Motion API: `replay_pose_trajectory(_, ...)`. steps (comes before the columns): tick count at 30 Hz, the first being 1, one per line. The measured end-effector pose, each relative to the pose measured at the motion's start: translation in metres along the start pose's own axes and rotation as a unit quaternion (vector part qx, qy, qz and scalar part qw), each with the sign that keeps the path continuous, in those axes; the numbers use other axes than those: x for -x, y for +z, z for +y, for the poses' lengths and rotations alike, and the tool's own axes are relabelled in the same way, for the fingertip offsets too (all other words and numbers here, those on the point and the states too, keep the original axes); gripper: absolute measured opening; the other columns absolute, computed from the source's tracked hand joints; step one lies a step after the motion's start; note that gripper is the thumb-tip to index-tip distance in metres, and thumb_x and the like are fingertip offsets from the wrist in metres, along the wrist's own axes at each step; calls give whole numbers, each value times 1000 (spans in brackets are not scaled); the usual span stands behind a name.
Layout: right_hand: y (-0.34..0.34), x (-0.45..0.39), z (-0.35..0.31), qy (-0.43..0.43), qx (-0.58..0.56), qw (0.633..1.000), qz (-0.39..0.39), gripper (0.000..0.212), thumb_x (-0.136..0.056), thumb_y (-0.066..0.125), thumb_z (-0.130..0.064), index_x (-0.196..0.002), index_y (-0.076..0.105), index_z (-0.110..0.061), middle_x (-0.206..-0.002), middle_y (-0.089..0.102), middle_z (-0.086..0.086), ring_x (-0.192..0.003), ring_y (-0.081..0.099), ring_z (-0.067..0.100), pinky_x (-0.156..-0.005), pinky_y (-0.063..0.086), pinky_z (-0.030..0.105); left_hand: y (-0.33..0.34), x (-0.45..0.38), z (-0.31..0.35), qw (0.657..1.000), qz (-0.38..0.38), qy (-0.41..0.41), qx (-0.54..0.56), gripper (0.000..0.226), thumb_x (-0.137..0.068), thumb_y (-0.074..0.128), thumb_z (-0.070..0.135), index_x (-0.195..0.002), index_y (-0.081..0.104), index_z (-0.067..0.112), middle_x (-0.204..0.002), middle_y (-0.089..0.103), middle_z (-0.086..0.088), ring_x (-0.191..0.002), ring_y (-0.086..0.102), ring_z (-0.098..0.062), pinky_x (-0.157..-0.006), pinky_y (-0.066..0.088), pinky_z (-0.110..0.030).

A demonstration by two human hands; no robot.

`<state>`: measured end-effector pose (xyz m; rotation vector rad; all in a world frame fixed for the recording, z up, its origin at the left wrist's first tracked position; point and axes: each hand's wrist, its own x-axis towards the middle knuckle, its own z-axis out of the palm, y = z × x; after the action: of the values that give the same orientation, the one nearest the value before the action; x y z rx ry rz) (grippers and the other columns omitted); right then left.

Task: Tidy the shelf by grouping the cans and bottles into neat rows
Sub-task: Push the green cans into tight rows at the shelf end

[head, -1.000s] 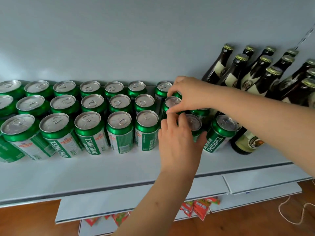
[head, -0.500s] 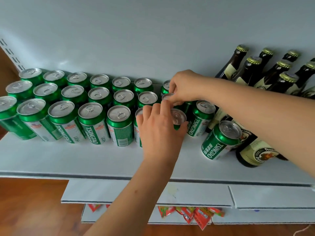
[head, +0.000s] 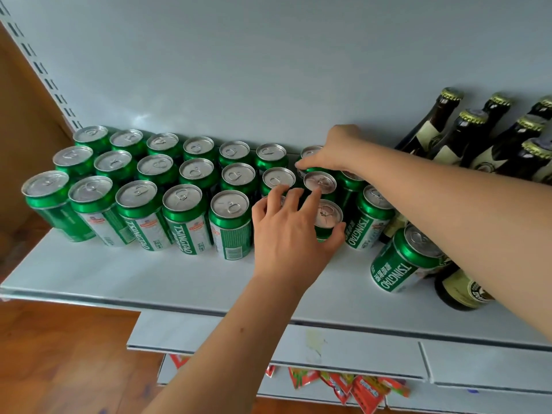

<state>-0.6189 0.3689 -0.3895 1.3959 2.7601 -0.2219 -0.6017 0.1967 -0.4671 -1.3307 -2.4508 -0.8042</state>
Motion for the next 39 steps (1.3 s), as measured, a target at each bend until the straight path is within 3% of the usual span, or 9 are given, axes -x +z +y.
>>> replay_pose_trajectory(4,-11,4,1,-36,9,998,-41,71,-72,63,-75,-79,52,-5,-75,56,4,-69,53,20,-61,38,29,1,0,1,1000,2,0,-5,64,-81,43,66,-129,61,27,-120,65,5,-128,46,-26,-102,29,-42)
replay_pose_trajectory(8,-48,14,2,-73,153,985,-40,62,-90,50,-63,-61,51,-8,-59,56,4,-59,50,20,-59,36,30,-6,-4,2,998,-59,-3,-21,76,-77,30,73,-131,56,27,-126,59,2,-129,41,-27,-102,25,-42)
replay_pose_trajectory(11,-79,35,11,-63,227,970,-63,37,-96,54,-42,-82,56,-8,-68,65,1,-62,54,14,-54,36,26,-19,-21,11,998,-53,-16,-9,70,-80,35,70,-127,59,24,-127,57,0,-123,43,-29,-99,26,-44)
replay_pose_trajectory(14,-82,72,39,-47,150,987,-6,18,-90,62,-23,-100,67,-9,-93,71,6,-85,63,20,-65,47,24,-27,-56,22,996,-67,-10,57,47,-90,54,48,-127,58,19,-126,57,-3,-120,49,-28,-98,37,-42)
replay_pose_trajectory(18,-19,136,70,-52,28,987,149,28,-93,57,-35,-106,60,-11,-106,60,7,-101,56,29,-74,40,34,-13,-106,39,977,-186,53,92,50,-89,63,26,-137,52,19,-136,51,-6,-122,53,-28,-98,47,-44)
replay_pose_trajectory(21,27,147,78,-63,58,981,173,43,-94,53,-45,-125,53,-15,-119,57,5,-111,51,27,-86,42,37,7,-122,44,957,-267,117,4,58,-87,65,30,-142,47,26,-141,49,-5,-127,51,-29,-102,44,-45)
replay_pose_trajectory(25,42,124,87,-28,72,982,171,52,-99,52,-30,-145,37,-10,-133,50,8,-118,48,27,-91,44,38,23,-139,43,947,-299,118,-10,66,-84,70,39,-142,49,18,-140,51,-8,-127,51,-31,-104,43,-42)
replay_pose_trajectory(33,17,109,83,-60,100,989,93,33,-92,60,-31,-118,58,-11,-119,54,12,-111,52,31,-77,35,36,27,-162,36,960,-247,129,-7,53,-74,82,36,-122,67,18,-122,64,-5,-113,58,-27,-91,45,-32)
replay_pose_trajectory(39,15,100,82,-63,-69,992,86,41,-81,76,-31,-103,52,-6,-107,58,12,-93,55,30,-68,37,33,25,-152,21,974,-195,113,7,59,-75,81,36,-126,59,18,-125,56,-7,-115,55,-28,-94,47,-39)
